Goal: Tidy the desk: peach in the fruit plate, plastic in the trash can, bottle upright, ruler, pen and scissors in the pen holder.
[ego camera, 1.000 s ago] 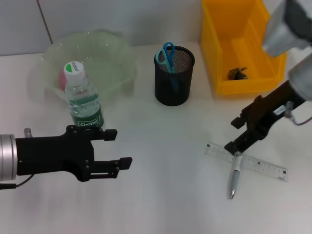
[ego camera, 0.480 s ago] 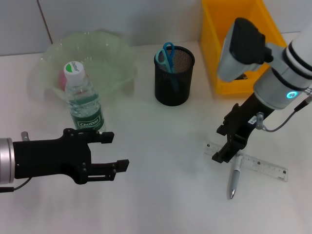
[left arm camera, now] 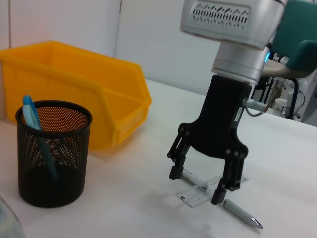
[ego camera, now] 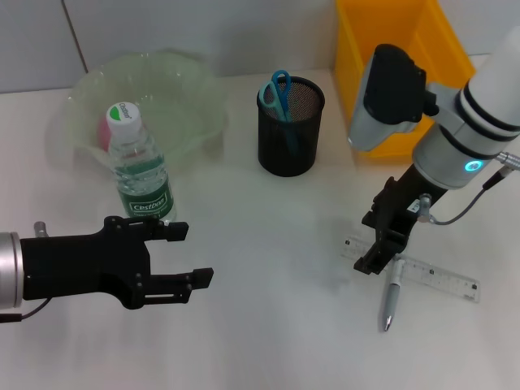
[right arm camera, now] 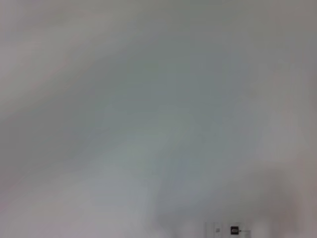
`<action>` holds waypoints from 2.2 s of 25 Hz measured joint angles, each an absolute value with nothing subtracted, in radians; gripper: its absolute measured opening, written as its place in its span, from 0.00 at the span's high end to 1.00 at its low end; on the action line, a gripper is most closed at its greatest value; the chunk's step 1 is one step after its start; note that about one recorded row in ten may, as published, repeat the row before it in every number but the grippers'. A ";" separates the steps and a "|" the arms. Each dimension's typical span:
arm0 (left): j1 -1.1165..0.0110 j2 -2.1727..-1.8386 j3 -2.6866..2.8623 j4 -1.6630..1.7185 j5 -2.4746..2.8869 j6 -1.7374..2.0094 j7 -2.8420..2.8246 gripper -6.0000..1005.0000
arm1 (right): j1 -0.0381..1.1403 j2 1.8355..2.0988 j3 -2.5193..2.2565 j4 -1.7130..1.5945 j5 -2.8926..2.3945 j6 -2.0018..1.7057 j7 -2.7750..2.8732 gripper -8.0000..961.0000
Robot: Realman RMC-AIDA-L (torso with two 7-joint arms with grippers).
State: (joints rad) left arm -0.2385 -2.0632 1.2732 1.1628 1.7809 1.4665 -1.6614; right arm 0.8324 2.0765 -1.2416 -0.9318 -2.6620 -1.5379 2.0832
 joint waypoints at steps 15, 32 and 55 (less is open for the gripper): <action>-0.238 -2.065 1.262 1.161 1.789 1.466 -1.661 0.22 | 0.825 2.084 -1.337 -0.918 -2.655 -1.479 2.120 0.25; -0.242 -2.062 1.249 1.161 1.789 1.471 -1.662 0.22 | 0.825 2.086 -1.372 -0.919 -2.652 -1.472 2.132 0.27; -0.239 -2.060 1.239 1.162 1.790 1.480 -1.662 0.22 | 0.811 2.086 -1.408 -0.950 -2.613 -1.463 2.170 0.59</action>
State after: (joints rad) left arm -0.2392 -2.0601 1.2392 1.1615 1.7895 1.4805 -1.6624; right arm 0.8109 2.0856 -1.4079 -0.9497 -2.6125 -1.4628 2.1702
